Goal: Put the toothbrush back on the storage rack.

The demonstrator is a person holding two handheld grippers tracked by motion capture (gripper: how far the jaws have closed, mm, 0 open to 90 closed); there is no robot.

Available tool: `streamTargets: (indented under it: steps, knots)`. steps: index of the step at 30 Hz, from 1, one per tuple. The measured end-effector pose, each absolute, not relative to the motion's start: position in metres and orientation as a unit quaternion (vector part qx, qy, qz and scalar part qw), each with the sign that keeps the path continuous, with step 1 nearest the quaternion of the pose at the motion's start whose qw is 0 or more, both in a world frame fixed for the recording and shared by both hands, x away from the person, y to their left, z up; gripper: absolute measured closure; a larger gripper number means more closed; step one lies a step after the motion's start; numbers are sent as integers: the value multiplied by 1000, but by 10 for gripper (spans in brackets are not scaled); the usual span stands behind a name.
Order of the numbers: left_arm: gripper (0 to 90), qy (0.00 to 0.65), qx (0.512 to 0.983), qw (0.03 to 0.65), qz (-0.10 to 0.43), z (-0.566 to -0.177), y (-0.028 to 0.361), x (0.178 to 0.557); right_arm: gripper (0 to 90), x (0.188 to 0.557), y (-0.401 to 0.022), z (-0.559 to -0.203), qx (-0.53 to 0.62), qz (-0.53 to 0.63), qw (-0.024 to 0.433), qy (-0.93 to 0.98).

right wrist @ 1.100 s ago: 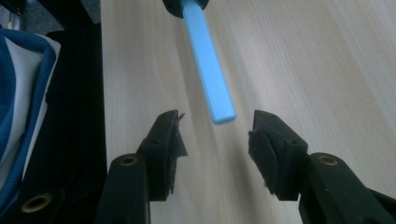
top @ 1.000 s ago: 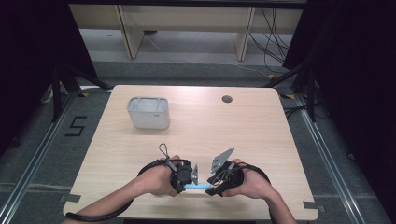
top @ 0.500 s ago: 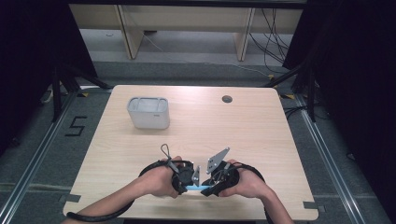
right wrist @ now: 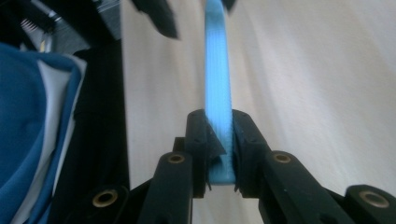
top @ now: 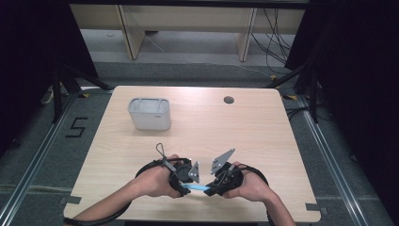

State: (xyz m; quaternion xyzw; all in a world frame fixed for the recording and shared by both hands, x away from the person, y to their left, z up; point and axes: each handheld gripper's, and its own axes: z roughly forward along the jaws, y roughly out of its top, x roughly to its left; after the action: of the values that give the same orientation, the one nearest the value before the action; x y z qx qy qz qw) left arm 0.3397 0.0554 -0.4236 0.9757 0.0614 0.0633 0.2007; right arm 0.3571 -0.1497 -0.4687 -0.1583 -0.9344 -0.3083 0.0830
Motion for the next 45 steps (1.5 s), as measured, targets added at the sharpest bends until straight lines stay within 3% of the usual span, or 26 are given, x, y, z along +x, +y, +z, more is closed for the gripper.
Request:
streamTargets:
  steps: [10, 17, 22, 34, 45]
  knots:
    - [373, 198, 915, 331, 116, -424, 108, 336, 791, 361, -178, -461, -254, -368, -39, -893]
    - [332, 263, 881, 377, 117, -441, 131, 338, 791, 361, -182, -460, -292, -412, -93, -858]
    - [340, 327, 832, 439, 86, -453, 140, 342, 790, 361, -181, -460, -310, -434, -130, -836]
    - [323, 390, 767, 501, 96, -461, 139, 353, 790, 358, -168, -465, -316, -491, -158, -796]
    - [319, 409, 729, 544, 69, -455, 132, 369, 791, 355, -160, -469, -318, -525, -192, -766]
